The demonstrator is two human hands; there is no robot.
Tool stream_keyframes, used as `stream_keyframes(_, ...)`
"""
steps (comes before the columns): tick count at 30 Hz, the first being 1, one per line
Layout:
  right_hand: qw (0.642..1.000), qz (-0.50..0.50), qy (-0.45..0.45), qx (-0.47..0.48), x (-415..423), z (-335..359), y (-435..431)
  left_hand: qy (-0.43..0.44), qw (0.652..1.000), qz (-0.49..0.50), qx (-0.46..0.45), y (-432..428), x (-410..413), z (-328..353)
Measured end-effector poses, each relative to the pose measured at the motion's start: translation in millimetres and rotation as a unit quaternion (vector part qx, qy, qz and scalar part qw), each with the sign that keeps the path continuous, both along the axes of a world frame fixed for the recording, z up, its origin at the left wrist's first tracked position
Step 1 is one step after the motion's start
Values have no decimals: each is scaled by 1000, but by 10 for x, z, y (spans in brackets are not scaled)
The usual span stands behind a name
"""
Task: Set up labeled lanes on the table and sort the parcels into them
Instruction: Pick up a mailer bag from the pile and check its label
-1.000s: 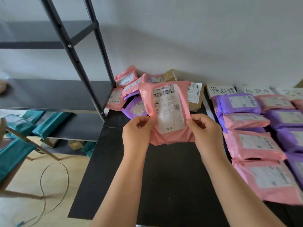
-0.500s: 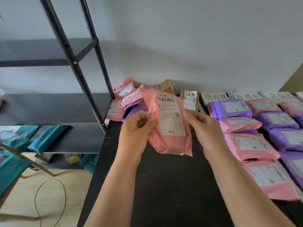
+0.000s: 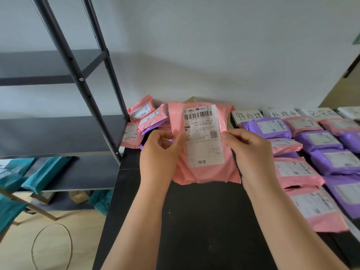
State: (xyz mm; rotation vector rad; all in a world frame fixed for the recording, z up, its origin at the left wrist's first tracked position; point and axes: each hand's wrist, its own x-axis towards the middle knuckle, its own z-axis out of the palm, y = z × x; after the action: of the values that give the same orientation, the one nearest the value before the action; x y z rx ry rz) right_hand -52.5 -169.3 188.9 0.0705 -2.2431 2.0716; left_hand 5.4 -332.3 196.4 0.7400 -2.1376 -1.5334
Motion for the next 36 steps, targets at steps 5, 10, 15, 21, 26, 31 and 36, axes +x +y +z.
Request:
stream_keyframes(5, 998, 5, 56, 15, 50, 62, 10, 17, 995, 0, -100, 41, -23, 16)
stream_keyframes(10, 997, -4, 75, 21, 51, 137, 24, 60, 998, 4, -10, 32, -66, 70)
stream_keyframes(15, 997, -18, 69, 24, 38, 205, 17, 96, 991, -13, 96, 35, -28, 158)
stream_keyframes(21, 997, -5, 65, 28, 59, 239, -8, 98, 986, -38, 130, -8, 27, 234)
stream_keyframes(26, 995, 7, 80, 51, 83, 273, -21, 95, 985, -46, 138, -28, 46, 274)
stream_keyframes(31, 995, 14, 86, 54, 110, 311, 0, 100, 983, -53, 147, -55, 52, 284)
stream_keyframes(36, 995, -7, 75, 67, 117, 307, 48, 101, 991, -75, 44, -21, 18, 233)
